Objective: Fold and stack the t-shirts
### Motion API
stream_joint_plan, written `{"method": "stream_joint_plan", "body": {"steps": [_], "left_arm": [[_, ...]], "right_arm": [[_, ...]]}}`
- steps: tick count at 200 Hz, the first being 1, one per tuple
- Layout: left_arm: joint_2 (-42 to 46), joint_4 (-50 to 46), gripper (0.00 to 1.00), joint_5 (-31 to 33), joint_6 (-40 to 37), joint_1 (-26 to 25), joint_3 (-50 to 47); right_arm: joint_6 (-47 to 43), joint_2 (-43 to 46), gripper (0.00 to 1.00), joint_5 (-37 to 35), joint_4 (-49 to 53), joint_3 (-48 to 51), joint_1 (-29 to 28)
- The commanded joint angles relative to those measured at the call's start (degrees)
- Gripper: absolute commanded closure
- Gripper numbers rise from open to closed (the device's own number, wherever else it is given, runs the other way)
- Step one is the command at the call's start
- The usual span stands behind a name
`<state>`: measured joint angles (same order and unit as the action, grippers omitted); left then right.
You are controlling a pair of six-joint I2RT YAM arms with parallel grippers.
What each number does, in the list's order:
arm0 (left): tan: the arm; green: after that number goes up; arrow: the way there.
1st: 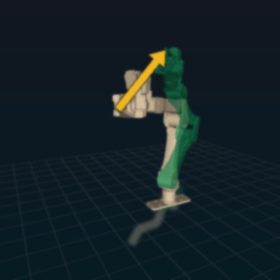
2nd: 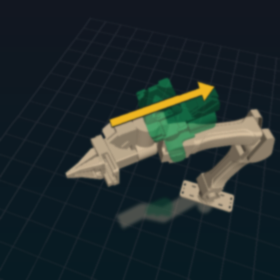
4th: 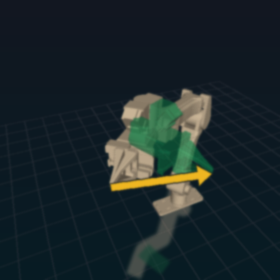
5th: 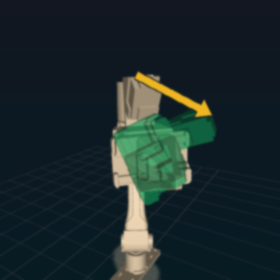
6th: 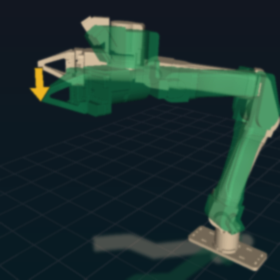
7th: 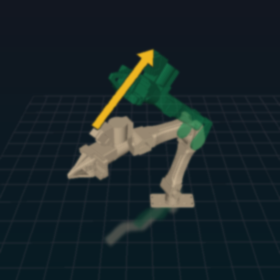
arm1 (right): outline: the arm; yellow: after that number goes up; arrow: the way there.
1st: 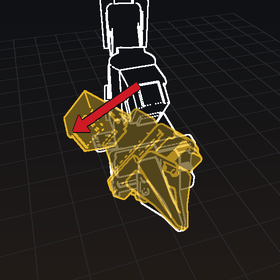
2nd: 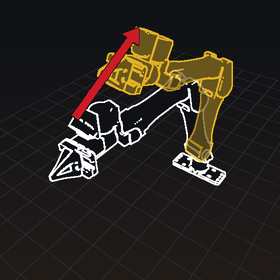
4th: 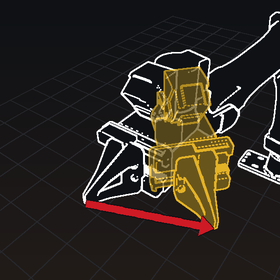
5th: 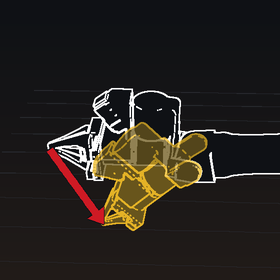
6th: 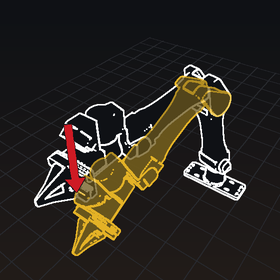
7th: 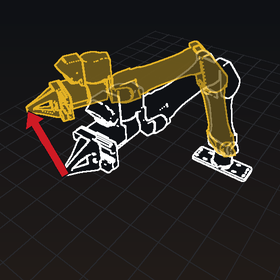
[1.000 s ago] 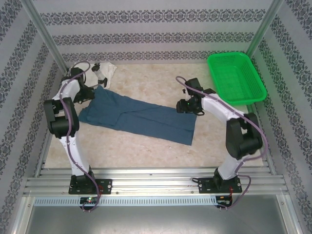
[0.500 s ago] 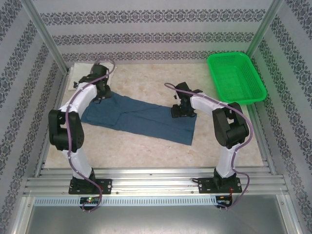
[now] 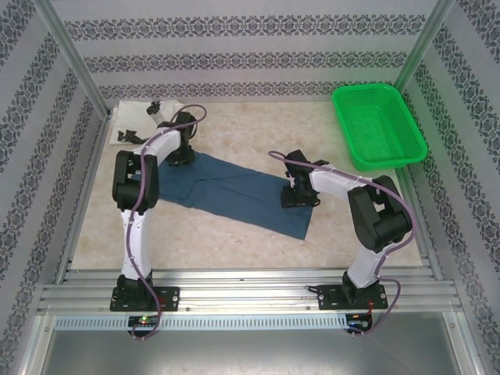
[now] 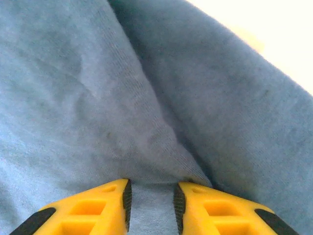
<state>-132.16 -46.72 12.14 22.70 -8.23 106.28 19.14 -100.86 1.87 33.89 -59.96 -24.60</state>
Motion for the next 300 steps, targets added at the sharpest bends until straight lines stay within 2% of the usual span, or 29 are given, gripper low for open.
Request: {"method": "stream_joint_plan", "body": {"steps": [1, 48, 78, 90, 110, 125, 133, 148, 162, 181, 205, 226, 237, 244, 249, 264, 269, 281, 300], "left_arm": [[-7.88, -7.24, 0.67, -0.67, -1.66, -2.93, 8.87], [-18.34, -13.27, 0.65, -3.37, -2.77, -6.36, 26.56], [-28.38, -18.78, 0.6, -7.4, -3.63, -9.56, 45.85], [-30.82, -18.01, 0.58, -9.24, -2.87, -10.14, 50.3], [-31.15, -13.33, 0.54, -11.76, -2.12, -10.48, 49.81], [-31.12, -9.46, 0.45, -17.11, -2.29, -10.4, 49.73], [-31.06, -8.13, 0.43, -17.81, -2.03, -10.4, 49.85], [-29.87, -6.33, 0.28, -18.63, -1.85, -10.12, 49.91], [-27.29, -5.93, 0.15, -17.56, -1.52, -9.57, 49.86], [-21.63, -6.59, 0.05, -15.99, -1.12, -8.18, 49.02], [-11.98, -8.06, 0.01, -11.89, -0.84, -6.72, 43.09], [-3.9, -9.13, 0.01, -4.45, -1.56, -6.36, 33.81], [-0.11, -7.87, 0.03, -1.57, -1.65, -5.95, 26.87], [1.86, -6.29, 0.08, -0.84, -1.43, -5.56, 22.29], [2.69, -5.63, 0.16, -0.52, -0.87, -5.19, 19.5], [3.75, -3.34, 0.5, -2.25, 1.08, -3.64, 12.5], [3.75, -2.58, 0.58, -2.81, 1.79, -3.2, 10.7], [3.34, -0.04, 0.72, -4.06, 2.67, -2.55, 6.95], [1.5, 2.03, 0.87, -5.69, 3.76, -2.32, 4.49]], "right_arm": [[3.37, 2.34, 0.47, -0.83, 2.38, 3.85, -2.27], [8.8, 6.12, 0.46, 0.84, 1.14, 9.19, -7.78], [12.69, 4.79, 0.46, 3.23, -0.72, 9.06, -12.95], [13.83, 3.76, 0.46, 4.27, -1.42, 8.28, -14.61], [16.08, 3.58, 0.46, 7.22, -3.44, 7.67, -16.6], [17.51, 4.12, 0.45, 9.33, -4.42, 7.26, -17.94], [18.06, 4.56, 0.45, 10.27, -4.53, 7.03, -18.5], [18.61, 6.07, 0.44, 11.75, -4.33, 6.53, -19.13], [18.74, 8.56, 0.44, 12.44, -3.55, 6.44, -19.19], [18.21, 12.57, 0.42, 12.89, -1.75, 5.19, -18.71], [15.89, 15.81, 0.4, 13.68, 0.63, 2.08, -17.0], [12.55, 16.63, 0.39, 13.48, 0.53, 0.19, -14.88], [10.02, 15.23, 0.39, 12.96, 0.64, -1.28, -13.75], [8.48, 13.93, 0.39, 12.81, 0.57, -2.34, -13.06], [7.39, 12.65, 0.39, 12.72, 0.8, -3.38, -12.52], [5.65, 9.94, 0.39, 12.72, 0.01, -5.14, -11.76], [5.36, 9.02, 0.39, 12.72, -0.58, -5.49, -11.42], [4.71, 6.06, 0.4, 13.27, -0.5, -7.01, -10.76], [3.37, 2.51, 0.41, 10.91, -0.45, -8.42, -10.5]]}}
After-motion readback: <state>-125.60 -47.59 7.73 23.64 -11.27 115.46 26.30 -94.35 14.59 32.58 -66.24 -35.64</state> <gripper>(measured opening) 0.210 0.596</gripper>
